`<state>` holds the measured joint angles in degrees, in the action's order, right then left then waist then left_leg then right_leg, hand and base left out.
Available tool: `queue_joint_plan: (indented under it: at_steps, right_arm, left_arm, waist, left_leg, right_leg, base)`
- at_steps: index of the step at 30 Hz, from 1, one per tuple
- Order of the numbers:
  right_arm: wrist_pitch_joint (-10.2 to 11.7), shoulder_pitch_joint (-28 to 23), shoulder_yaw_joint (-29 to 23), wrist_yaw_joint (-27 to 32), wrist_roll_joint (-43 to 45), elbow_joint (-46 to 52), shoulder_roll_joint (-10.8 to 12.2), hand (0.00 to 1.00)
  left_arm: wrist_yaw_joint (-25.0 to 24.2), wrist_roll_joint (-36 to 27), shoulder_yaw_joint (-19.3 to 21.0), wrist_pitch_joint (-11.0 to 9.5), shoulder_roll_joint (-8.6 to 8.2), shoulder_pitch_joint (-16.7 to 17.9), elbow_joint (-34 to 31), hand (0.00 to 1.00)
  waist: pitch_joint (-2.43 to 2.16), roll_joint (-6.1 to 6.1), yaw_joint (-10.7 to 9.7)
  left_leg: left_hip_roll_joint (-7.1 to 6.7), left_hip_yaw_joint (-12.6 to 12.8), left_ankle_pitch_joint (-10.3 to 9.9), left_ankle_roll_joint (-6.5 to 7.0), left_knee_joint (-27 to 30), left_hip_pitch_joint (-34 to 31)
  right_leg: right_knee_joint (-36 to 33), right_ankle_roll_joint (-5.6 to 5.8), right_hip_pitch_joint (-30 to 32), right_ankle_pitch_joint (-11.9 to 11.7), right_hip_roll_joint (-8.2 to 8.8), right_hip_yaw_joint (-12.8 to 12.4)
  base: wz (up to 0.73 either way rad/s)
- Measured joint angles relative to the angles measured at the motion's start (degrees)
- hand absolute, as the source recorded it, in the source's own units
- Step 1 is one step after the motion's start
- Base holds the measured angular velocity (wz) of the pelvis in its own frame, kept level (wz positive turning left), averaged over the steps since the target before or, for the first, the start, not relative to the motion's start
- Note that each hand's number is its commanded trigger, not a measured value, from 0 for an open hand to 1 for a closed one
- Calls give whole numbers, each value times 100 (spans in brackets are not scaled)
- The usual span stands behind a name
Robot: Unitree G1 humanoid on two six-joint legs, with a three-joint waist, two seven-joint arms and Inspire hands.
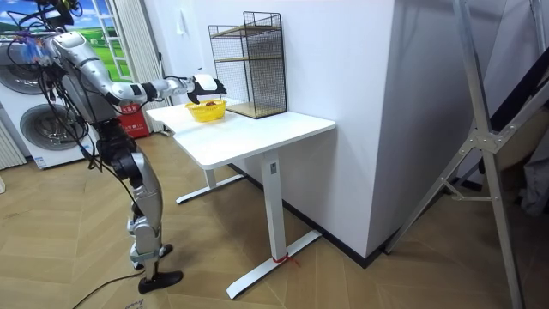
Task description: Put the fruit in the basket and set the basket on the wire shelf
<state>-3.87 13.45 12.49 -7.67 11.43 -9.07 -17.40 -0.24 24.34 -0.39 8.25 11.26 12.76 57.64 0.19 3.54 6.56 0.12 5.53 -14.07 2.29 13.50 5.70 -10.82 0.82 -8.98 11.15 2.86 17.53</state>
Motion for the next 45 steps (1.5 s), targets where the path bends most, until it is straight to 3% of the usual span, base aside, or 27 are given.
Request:
queue_joint_plan:
  at_steps: [4,9,15,18,21,25,27,32,34,38,41,45]
  right_arm:
    - [-5,0,-2,0,-67,-49,-2,0]
    - [-4,-61,-52,114,-1172,-49,-8,0]
    - [2,-356,-333,321,-2651,-48,9,0]
    - [29,-563,-592,539,-3088,-48,27,0]
    - [33,-875,-930,739,-3490,42,135,0]
    - [95,-1199,-1198,845,-3823,309,137,0]
    - [185,-1307,-1248,843,-3823,321,148,0]
    - [207,-1621,-1406,922,-4078,346,161,0]
    - [210,-1838,-1437,1004,-4166,514,180,0]
    - [302,-2089,-1507,1023,-4297,577,181,0]
    - [467,-2329,-1659,1132,-4240,649,189,0]
    - [517,-2466,-1689,1209,-4247,647,189,0]
  left_arm:
    - [0,-1,-2,9,-1,1,11,0]
    - [0,-17,17,-7,0,17,14,0]
    - [152,-996,154,-29,-4,135,228,0]
    - [349,-1516,325,-75,-42,288,274,0]
    - [596,-2207,652,-171,-122,365,272,0]
    - [1058,-2965,1275,-323,-221,366,150,0]
    - [1317,-3185,1507,-415,-234,371,-1,0]
    - [2275,-3692,1774,-679,-304,424,-1195,0]
    - [2659,-3762,1836,-703,-316,422,-1711,0]
    - [3384,-3766,1887,-985,-316,382,-2523,0]
    - [4074,-3762,2048,-1234,-315,352,-3383,0]
    - [4736,-3754,2299,-1486,-310,322,-3991,0]
  waist:
    - [-3,13,-6]
    - [-16,33,-42]
    - [-5,8,-139]
    - [-8,-68,-164]
    - [-24,-221,-165]
    - [-62,-422,-244]
    - [-56,-448,-304]
    - [-69,-428,-302]
    - [-53,-421,-291]
    - [-58,-387,-250]
    - [-62,-408,-135]
    - [-71,-476,-48]
  left_leg:
    - [0,-5,0,0,1,-5]
    - [-3,-14,0,0,17,3]
    - [-2,-49,-1,-1,20,12]
    - [0,-41,-1,-1,24,6]
    - [-2,-37,-1,0,19,-6]
    - [-1,-37,1,1,13,6]
    - [-2,-61,8,-3,-17,72]
    - [5,-51,28,-15,-48,87]
    - [4,-58,28,-15,-54,86]
    - [-2,-37,27,-13,-73,92]
    - [2,29,27,-13,-98,88]
    - [5,85,27,-12,-152,194]
  right_leg:
    - [0,0,0,0,1,12]
    - [13,2,-46,-1,13,121]
    - [22,3,-78,-1,14,139]
    - [22,3,-67,-1,12,134]
    - [20,5,-52,-3,18,145]
    - [21,5,-63,-3,49,156]
    - [21,5,-111,-1,51,151]
    - [17,5,-98,-1,45,135]
    - [21,4,-93,-1,40,106]
    - [14,4,-66,-2,7,50]
    - [7,3,-8,-2,0,-14]
    - [14,3,-14,-2,-3,-42]
  base:
    - [1]
    - [5]
    - [2]
    - [0]
    - [-1]
    - [2]
    - [3]
    - [-2]
    - [0]
    - [-5]
    - [-13]
    - [-8]
